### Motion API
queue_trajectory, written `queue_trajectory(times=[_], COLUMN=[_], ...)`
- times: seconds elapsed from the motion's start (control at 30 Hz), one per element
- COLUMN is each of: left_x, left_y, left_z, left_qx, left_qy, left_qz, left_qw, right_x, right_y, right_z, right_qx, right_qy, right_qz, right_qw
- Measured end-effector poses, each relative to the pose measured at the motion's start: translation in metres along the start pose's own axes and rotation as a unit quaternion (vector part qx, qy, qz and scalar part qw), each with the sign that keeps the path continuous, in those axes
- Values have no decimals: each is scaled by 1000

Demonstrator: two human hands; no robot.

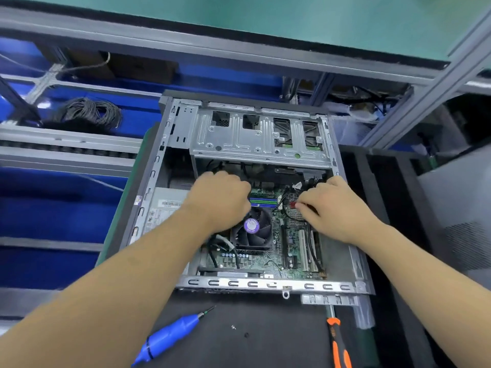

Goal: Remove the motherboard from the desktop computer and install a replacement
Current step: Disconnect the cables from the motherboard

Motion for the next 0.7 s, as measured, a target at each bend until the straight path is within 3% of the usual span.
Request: queue_trajectory(times=[0.1,0.17,0.23,0.37,0.53,0.6,0.7], left_x=[-49,-74,-92,-123,-137,-139,-147], left_y=[-2,-8,-15,-24,-50,-52,-47], left_z=[8,13,21,34,31,31,33], left_qx=[133,237,285,270,278,239,197], left_qy=[-112,-151,-175,-226,-247,-265,-263], left_qz=[-69,-86,-79,-53,-49,-34,-153], left_qw=[982,956,939,935,927,933,932], right_x=[-11,-17,-17,-16,-17,-16,-17], right_y=[-2,1,2,2,-1,-2,-1], right_z=[1,0,-1,-6,-3,-3,-1], right_qx=[-35,-42,-71,-153,-140,-135,-128], right_qy=[18,33,35,27,24,23,20], right_qz=[95,153,181,248,254,245,224], right_qw=[995,987,980,956,957,960,966])
Point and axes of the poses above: each hand's wrist, its own z-axis towards the middle knuckle, its own y-axis out of the back of the hand, x = y × z, the point moved 2 cm from there along z, towards the middle knuckle, and after that the axes turned 4 degrees about x, right-handed, at the moved point
